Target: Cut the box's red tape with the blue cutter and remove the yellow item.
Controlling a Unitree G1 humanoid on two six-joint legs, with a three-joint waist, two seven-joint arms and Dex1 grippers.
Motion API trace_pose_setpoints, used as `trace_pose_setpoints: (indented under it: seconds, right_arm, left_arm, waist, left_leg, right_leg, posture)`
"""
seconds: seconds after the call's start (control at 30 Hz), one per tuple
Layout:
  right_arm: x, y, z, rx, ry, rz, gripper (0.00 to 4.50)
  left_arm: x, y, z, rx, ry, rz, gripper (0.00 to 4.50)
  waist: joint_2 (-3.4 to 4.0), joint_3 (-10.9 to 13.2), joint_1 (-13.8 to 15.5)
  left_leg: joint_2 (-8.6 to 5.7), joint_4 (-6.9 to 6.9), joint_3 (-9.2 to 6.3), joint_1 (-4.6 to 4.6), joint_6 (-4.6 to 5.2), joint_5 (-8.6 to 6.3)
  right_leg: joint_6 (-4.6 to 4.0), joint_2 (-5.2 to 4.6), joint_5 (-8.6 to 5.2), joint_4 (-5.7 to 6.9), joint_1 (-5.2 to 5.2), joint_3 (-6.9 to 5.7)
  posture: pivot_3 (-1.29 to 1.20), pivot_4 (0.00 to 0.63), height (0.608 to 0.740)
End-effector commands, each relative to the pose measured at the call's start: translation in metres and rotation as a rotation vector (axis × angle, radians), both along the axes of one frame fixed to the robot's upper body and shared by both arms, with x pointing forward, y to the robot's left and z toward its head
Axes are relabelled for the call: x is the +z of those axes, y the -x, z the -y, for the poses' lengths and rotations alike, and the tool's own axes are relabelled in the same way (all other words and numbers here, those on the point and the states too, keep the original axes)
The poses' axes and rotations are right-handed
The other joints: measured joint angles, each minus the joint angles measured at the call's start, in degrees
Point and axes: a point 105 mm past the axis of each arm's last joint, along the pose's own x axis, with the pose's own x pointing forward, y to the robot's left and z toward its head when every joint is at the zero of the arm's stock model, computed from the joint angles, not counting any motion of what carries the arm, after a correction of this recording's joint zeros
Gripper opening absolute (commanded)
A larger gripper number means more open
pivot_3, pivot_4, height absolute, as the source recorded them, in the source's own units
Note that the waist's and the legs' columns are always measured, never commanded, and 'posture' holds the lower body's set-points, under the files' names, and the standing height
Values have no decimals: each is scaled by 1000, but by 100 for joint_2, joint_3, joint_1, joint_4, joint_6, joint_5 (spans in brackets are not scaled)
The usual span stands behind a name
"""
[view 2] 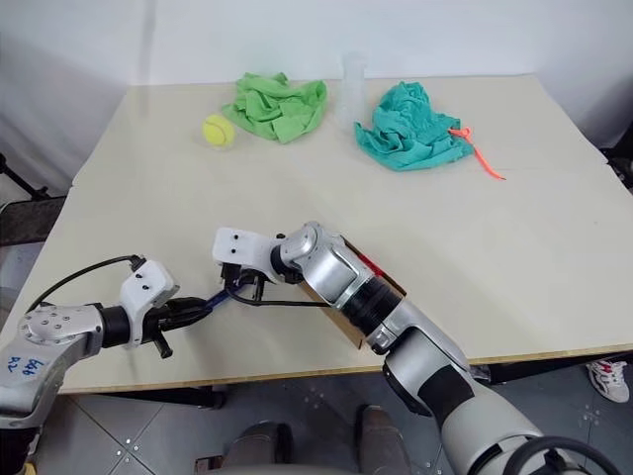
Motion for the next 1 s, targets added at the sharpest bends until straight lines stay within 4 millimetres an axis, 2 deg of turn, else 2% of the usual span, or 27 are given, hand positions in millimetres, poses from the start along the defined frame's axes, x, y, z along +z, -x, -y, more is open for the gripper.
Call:
trace_pose_setpoints:
  seconds: [0.03, 0.4, 0.67, 0.83, 0.9, 0.97, 1.0]
  right_arm:
    - [0, 2, -4, 16, -4, -1, 33]
    - [-6, 23, -23, 92, -15, -41, 33]
    - [-2, 22, -27, 96, -26, -32, 33]
    - [20, 10, -17, 61, -65, 9, 33]
    - [36, 1, -4, 27, -98, 25, 33]
    - [71, -10, 27, -28, -163, 29, 33]
    - [80, -11, 35, -37, -181, 21, 33]
  left_arm:
    - [4, -2, 3, -11, 12, 14, 476]
    - [5, -4, 5, -9, 14, 23, 476]
    - [5, -3, 5, 2, 16, 27, 476]
    - [7, -6, 2, 17, 11, 47, 476]
    - [9, -8, 0, 21, 13, 72, 476]
    - [18, -15, 1, 9, 31, 187, 476]
    - [22, -17, 2, 3, 38, 227, 476]
  waist:
    - [-1, 0, 0]
    - [0, 0, -23]
    - [0, 0, -22]
    - [-1, 0, -17]
    - [-1, 0, -13]
    - [2, 1, 35]
    - [0, 1, 51]
  left_leg:
    - [0, 0, 0, 0, 0, 0]
    - [1, 0, 0, 1, -2, 1]
    - [1, -1, 0, 0, -2, 1]
    - [1, 0, 0, 0, -2, 1]
    - [1, 0, 0, -1, -3, 2]
    - [1, 0, 0, -4, -3, 2]
    - [-1, 2, -1, -12, -3, 2]
  right_leg:
    - [0, 0, 0, 1, 0, 0]
    - [0, 1, 0, 2, 0, 0]
    - [0, 1, 0, 2, -1, 0]
    - [0, 1, 0, 3, -1, 0]
    - [0, 1, 0, 2, -1, 0]
    - [0, 0, 0, 1, -3, 0]
    - [1, -2, 1, -1, -8, 0]
  posture:
    - [0, 150, 740]
    - [0, 150, 740]
    - [0, 150, 740]
    - [0, 150, 740]
    - [0, 150, 740]
    - [0, 150, 740]
    - [0, 150, 740]
